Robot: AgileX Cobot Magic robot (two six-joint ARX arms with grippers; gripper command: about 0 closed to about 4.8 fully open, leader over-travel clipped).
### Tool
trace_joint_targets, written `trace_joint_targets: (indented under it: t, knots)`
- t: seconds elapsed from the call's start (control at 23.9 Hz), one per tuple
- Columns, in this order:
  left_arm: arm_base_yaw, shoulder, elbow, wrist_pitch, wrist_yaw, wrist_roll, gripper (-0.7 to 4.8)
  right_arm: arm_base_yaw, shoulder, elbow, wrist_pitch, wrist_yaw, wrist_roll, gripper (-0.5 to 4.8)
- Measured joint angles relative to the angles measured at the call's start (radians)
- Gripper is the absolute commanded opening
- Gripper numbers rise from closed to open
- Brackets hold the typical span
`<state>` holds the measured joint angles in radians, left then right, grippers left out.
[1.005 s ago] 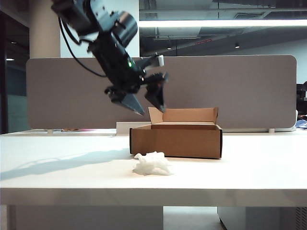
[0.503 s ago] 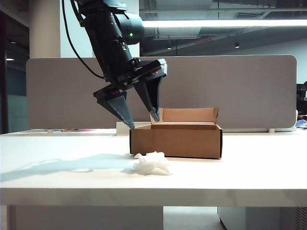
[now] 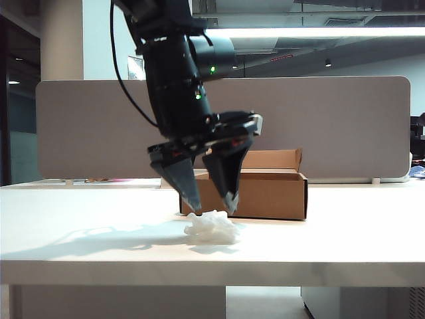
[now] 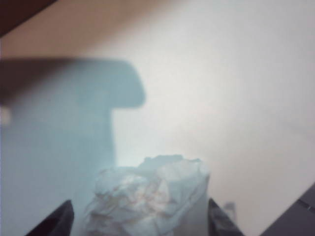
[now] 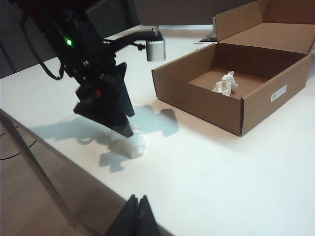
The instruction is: Pick up all the paper balls on the table and put them in the paper box.
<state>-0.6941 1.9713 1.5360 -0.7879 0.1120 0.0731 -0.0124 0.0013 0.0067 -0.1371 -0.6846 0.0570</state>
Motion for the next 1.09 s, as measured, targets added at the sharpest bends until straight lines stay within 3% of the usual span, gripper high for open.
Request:
trace_joint_targets:
  t: [0.29, 0.46, 0.67, 0.92, 1.09]
  knots:
    - [0.000, 0.034, -0.038, 0.031, -0.001, 0.000, 3.33, 0.000, 0.000, 0.000, 0.000, -0.002, 0.001, -0.05]
    - [-0.004, 0.049, -0.036, 0.035, -0.002, 0.002, 0.79, 0.000, 0.000, 0.000, 0.000, -0.003, 0.002, -0.05]
    - [-0.007, 0.053, -0.035, 0.037, -0.003, 0.002, -0.06, 0.000, 0.000, 0.000, 0.000, -0.005, 0.002, -0.05]
    - [-0.007, 0.058, 0.063, -0.038, -0.029, 0.010, -0.06, 0.000, 0.000, 0.000, 0.000, -0.005, 0.002, -0.05]
    - [-0.006, 0.044, 0.202, -0.011, -0.092, 0.089, -0.06, 0.000, 0.000, 0.000, 0.000, -0.005, 0.002, -0.05]
